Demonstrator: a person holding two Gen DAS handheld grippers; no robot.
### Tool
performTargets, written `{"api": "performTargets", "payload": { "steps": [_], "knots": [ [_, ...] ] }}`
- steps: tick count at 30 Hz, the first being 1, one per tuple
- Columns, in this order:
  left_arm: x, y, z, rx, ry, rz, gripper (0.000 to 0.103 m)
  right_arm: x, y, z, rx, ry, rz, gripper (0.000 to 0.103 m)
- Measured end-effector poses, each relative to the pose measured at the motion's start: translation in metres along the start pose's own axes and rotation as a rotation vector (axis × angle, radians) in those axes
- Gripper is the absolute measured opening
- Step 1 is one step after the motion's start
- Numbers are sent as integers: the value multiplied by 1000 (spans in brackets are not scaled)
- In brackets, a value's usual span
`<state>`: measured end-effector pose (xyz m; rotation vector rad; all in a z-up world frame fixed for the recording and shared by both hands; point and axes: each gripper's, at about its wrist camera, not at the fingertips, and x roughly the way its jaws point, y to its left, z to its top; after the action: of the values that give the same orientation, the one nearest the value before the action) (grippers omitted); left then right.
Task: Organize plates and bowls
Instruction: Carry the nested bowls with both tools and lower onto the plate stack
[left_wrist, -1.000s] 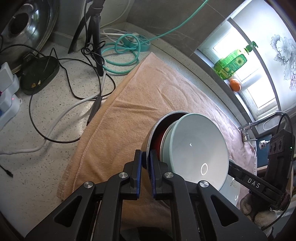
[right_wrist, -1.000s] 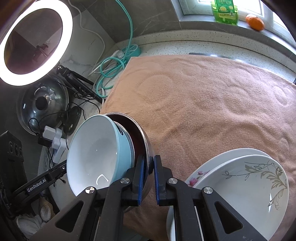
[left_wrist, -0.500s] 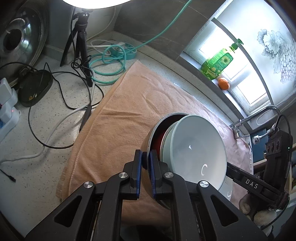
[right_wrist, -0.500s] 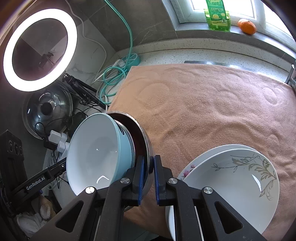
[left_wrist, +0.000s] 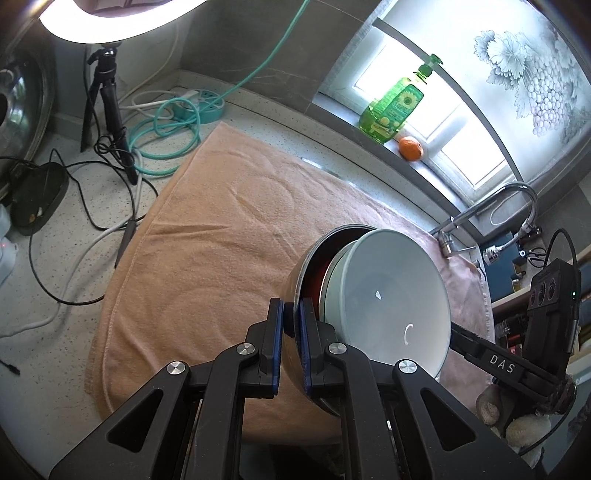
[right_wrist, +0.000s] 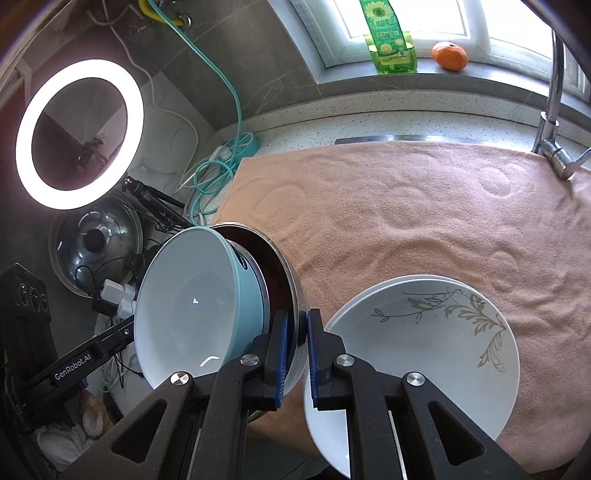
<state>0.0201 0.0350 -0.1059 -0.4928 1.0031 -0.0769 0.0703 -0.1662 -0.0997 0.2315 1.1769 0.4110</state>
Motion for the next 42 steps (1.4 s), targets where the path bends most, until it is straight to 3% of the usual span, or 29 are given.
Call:
{"api": "performTargets", "payload": {
  "steps": [23, 42],
  "knots": [
    [48, -83, -18, 173, 131, -92, 7, -57, -88, -27, 178, -69, -108, 9],
    [67, -93, -26, 204, 193, -84, 7, -48, -113, -43, 229, -32, -134, 9]
  ]
}}
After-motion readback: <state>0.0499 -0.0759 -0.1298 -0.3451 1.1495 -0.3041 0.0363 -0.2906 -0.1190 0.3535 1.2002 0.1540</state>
